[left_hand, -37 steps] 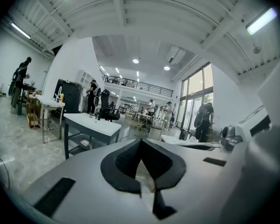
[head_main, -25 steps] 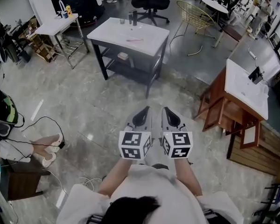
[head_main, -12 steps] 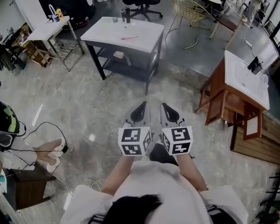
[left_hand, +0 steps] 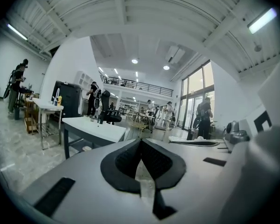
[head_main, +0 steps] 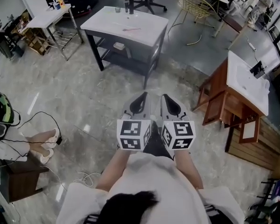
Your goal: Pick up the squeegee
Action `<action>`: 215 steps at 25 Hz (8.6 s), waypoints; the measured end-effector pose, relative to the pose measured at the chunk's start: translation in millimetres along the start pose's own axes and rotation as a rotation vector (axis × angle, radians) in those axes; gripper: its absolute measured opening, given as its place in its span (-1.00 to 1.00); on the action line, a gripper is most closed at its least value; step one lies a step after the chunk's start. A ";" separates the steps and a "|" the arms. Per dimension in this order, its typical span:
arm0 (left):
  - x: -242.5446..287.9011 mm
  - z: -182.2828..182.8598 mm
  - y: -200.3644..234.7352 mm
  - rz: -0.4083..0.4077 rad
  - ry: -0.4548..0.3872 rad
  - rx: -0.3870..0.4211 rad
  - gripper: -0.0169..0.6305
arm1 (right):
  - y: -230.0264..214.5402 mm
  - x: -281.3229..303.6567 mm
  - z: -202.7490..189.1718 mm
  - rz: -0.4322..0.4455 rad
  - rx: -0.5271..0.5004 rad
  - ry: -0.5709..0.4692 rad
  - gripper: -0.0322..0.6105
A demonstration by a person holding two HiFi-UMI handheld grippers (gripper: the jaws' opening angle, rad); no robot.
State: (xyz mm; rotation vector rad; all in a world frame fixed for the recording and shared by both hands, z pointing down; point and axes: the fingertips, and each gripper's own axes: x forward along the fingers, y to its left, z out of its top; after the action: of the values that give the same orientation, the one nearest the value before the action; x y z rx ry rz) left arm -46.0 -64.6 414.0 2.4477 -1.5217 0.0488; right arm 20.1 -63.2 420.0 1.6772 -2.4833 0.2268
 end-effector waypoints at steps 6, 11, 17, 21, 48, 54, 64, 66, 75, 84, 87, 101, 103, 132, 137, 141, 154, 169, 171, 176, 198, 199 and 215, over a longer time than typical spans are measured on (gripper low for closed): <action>23.5 -6.0 15.4 0.022 0.023 -0.006 -0.88 | -8.8 32.5 -9.9 0.016 0.017 0.038 -0.82; 53.7 -3.0 33.8 0.053 0.039 -0.024 -0.88 | -22.6 68.3 -0.7 0.043 0.027 0.037 -0.81; 105.5 -3.1 51.5 0.092 0.066 -0.041 -0.88 | -48.7 119.4 -2.5 0.068 0.052 0.065 -0.82; 139.3 10.8 58.5 0.092 0.068 -0.033 -0.88 | -68.7 150.6 3.3 0.071 0.066 0.086 -0.81; 356.8 42.0 116.2 0.204 0.123 -0.074 -0.88 | -189.6 343.9 33.3 0.204 0.052 0.145 -0.82; 381.2 36.5 121.5 0.191 0.151 -0.084 -0.88 | -196.5 370.2 28.8 0.243 0.076 0.169 -0.81; 391.2 22.5 130.0 0.191 0.193 -0.105 -0.88 | -200.7 383.8 24.4 0.256 0.074 0.175 -0.82; 391.2 21.8 135.9 0.217 0.186 -0.109 -0.88 | -200.6 386.9 24.1 0.259 0.075 0.173 -0.82; 401.9 26.2 159.2 0.235 0.168 -0.129 -0.88 | -189.3 405.5 23.6 0.286 0.074 0.182 -0.81; 425.3 31.4 193.7 0.236 0.171 -0.133 -0.88 | -182.4 445.9 24.5 0.303 0.092 0.202 -0.81; 433.6 32.3 208.5 0.238 0.171 -0.139 -0.88 | -176.3 462.3 21.9 0.307 0.111 0.213 -0.81; 476.8 42.2 281.6 0.240 0.201 -0.148 -0.88 | -162.1 544.9 26.0 0.296 0.124 0.280 -0.81; 482.7 43.6 289.7 0.234 0.208 -0.143 -0.88 | -158.8 556.2 22.8 0.295 0.135 0.301 -0.81; 573.9 49.4 438.4 0.097 0.333 -0.119 -0.88 | -123.8 718.7 10.9 0.256 0.302 0.432 -0.47; 584.7 44.3 460.4 0.088 0.357 -0.108 -0.88 | -127.2 739.4 -6.2 0.223 0.286 0.492 -0.37; 594.7 43.7 473.5 0.089 0.366 -0.103 -0.88 | -135.0 754.0 -31.5 0.189 0.279 0.577 -0.24; 603.5 27.4 519.8 0.151 0.427 -0.160 -0.88 | -147.3 788.1 -133.0 0.154 0.156 0.940 -0.18; 608.5 26.5 549.1 0.216 0.413 -0.190 -0.88 | -158.0 799.0 -194.3 0.121 0.132 1.229 -0.19; 607.0 26.2 553.4 0.231 0.407 -0.197 -0.88 | -159.3 802.7 -196.3 0.112 0.091 1.234 -0.19; 604.6 24.5 548.2 0.236 0.405 -0.206 -0.88 | -168.6 796.5 -200.4 0.049 0.081 1.281 -0.56; 602.3 36.5 531.6 0.226 0.375 -0.184 -0.88 | -155.7 804.8 -131.7 0.078 0.216 0.907 -0.59; 600.8 38.1 531.4 0.229 0.369 -0.184 -0.88 | -154.0 805.5 -122.5 0.079 0.216 0.867 -0.59; 596.0 91.1 489.8 0.174 0.219 -0.169 -0.88 | -163.0 766.9 34.4 -0.001 0.178 0.340 -0.59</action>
State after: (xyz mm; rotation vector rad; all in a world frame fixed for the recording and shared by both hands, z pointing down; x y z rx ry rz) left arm -220.6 -813.9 521.3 2.1004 -1.5669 0.2055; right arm -113.8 -826.4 544.6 1.5467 -2.2632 0.6886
